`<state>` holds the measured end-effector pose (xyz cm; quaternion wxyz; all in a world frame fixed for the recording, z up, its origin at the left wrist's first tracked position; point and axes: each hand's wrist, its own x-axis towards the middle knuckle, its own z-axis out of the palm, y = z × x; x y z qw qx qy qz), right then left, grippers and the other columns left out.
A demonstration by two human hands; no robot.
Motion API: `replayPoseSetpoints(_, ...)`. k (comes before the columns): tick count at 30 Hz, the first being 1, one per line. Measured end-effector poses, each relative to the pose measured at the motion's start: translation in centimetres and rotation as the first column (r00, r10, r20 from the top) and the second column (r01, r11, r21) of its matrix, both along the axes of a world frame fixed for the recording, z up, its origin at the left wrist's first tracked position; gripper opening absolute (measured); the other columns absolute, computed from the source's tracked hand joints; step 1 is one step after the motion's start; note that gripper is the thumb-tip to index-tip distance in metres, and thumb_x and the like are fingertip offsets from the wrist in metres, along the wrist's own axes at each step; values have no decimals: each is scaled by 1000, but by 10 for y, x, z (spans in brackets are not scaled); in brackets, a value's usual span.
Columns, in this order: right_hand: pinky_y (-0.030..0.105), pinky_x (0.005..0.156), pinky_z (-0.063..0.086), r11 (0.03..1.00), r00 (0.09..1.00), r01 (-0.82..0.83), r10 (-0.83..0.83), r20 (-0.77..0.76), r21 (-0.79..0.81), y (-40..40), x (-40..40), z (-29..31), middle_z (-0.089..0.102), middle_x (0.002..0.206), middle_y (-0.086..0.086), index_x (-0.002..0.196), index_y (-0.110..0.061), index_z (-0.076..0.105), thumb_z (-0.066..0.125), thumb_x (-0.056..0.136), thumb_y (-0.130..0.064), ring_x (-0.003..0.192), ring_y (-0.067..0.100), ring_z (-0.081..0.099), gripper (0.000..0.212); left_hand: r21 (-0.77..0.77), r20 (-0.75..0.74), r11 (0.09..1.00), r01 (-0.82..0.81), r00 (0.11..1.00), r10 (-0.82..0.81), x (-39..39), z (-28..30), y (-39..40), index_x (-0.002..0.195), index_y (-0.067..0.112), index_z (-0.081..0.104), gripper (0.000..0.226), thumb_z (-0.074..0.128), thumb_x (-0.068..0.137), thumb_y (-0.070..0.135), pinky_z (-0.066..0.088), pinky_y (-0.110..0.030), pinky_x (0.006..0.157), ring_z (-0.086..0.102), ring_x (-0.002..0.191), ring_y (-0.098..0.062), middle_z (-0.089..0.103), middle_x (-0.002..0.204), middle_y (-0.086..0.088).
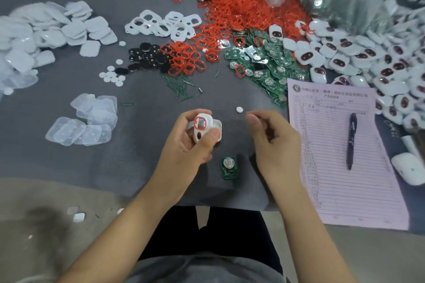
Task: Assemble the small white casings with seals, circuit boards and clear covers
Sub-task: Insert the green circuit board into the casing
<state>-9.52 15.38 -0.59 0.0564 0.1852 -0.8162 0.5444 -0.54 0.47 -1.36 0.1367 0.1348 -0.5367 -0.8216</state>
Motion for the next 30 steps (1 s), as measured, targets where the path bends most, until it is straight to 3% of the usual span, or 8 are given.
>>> replayPoseSetpoints(2, 7, 68, 41, 997, 1000, -25, 26, 16, -71, -11, -1, -1, 70, 82, -22, 98, -28, 73, 64, 99, -22, 72, -8, 60, 11, 12, 18, 1000, 27, 999, -27, -1, 3, -3, 115, 29, 66, 33, 72, 82, 31, 37, -17, 51, 44, 56, -6, 56, 78, 13)
replayPoseSetpoints(5, 12, 72, 43, 985, 993, -103, 110, 50, -138, -24, -9, -2, 69, 90, -18, 117, -18, 74, 60, 103, -10, 72, -10, 58, 21, 65, 58, 997, 32, 998, -35, -11, 10, -14, 119, 25, 66, 32, 60, 88, 24, 33, -18, 48, 38, 54, -8, 57, 77, 10)
replayPoseSetpoints(9, 27, 63, 47, 976, 991, -116, 127, 49, -183, -36, -25, 2, 73, 90, -12, 119, -26, 73, 65, 100, -15, 68, -1, 59, 24, 109, 75, 994, 14, 997, -22, -31, 18, -33, 123, 21, 72, 34, 51, 98, 30, 33, -25, 50, 45, 55, -10, 64, 86, 3)
replayPoseSetpoints(12, 32, 60, 52, 969, 991, -95, 114, 75, -227, -44, -33, 4, 74, 81, -10, 104, -27, 73, 70, 97, -12, 65, 7, 64, 16, 29, 92, 1000, -2, 996, 0, -45, 19, -41, 119, 28, 73, 37, 41, 103, 18, 35, -29, 51, 50, 55, -15, 70, 88, -2)
replayPoseSetpoints(16, 19, 60, 51, 978, 996, -84, 80, -28, -190, -47, -28, -4, 73, 78, -9, 100, -20, 74, 72, 95, -8, 64, 7, 69, 14, -67, 30, 997, 30, 999, -28, -44, 13, -45, 100, 29, 69, 25, 46, 97, 20, 34, -27, 49, 47, 51, -18, 71, 96, -2)
replayPoseSetpoints(18, 21, 66, 55, 983, 989, -100, 81, -127, -155, -44, -23, -6, 75, 89, -7, 106, -19, 75, 73, 94, -7, 75, 7, 72, 17, -169, -8, 985, 19, 1000, -21, -38, 8, -44, 99, 29, 65, 10, 56, 97, 31, 37, -26, 48, 46, 52, -17, 69, 96, -2)
replayPoseSetpoints(22, 17, 69, 57, 976, 954, -188, 155, -257, -110, -41, -18, -7, 72, 107, -9, 118, -23, 71, 72, 94, -8, 90, 4, 72, 28, -383, -36, 923, -17, 999, 3, -34, 4, -42, 99, 30, 64, 8, 67, 95, 37, 48, -20, 56, 57, 59, -8, 67, 87, -1)
replayPoseSetpoints(30, 15, 75, 55, 962, 976, -192, 166, -143, -195, -42, -15, -7, 74, 102, -19, 115, -34, 70, 75, 92, -14, 89, 5, 75, 31, -536, -80, 838, -102, 994, 70, -33, 0, -41, 111, 29, 66, 18, 70, 98, 17, 50, -12, 66, 63, 72, 1, 70, 95, 9)
